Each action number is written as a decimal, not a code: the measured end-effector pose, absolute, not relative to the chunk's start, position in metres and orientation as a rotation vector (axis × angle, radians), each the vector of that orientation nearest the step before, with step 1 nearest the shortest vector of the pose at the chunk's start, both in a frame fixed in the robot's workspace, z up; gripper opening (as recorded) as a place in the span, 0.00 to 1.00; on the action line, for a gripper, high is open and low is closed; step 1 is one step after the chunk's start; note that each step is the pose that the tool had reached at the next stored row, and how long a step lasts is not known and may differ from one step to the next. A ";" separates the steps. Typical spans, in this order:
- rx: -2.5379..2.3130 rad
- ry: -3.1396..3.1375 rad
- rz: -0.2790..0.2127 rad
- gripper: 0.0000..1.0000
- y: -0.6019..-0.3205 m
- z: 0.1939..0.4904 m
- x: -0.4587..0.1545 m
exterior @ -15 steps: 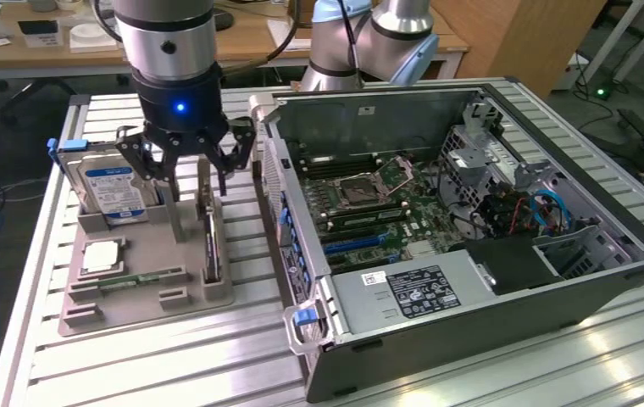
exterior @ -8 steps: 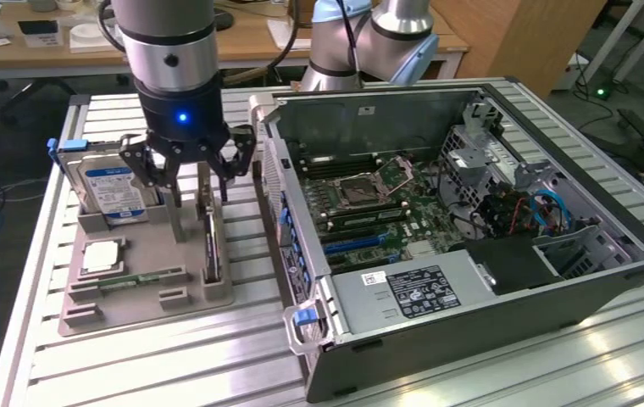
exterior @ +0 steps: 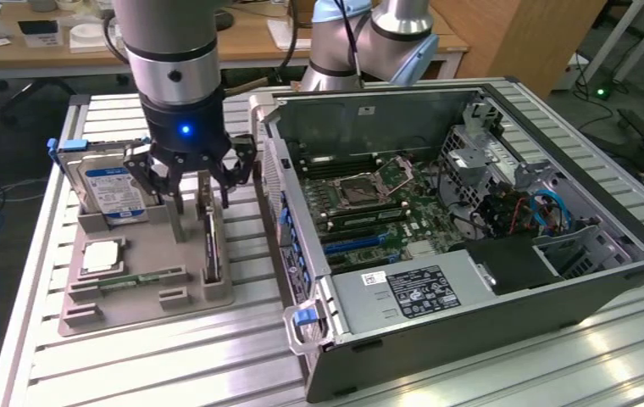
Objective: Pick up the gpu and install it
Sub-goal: 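Pick up the gpu and move the gpu toward the slot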
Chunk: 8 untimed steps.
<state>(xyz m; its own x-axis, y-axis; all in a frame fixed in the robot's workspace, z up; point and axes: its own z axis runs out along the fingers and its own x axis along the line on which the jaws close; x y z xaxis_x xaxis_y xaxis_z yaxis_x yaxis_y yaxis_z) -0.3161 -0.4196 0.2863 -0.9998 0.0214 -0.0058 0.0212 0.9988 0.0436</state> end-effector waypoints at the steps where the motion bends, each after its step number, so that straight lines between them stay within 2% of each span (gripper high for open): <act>1: 0.034 3.134 0.068 0.60 -0.419 0.285 -0.316; 8: 0.034 3.134 0.068 0.60 -0.420 0.272 -0.315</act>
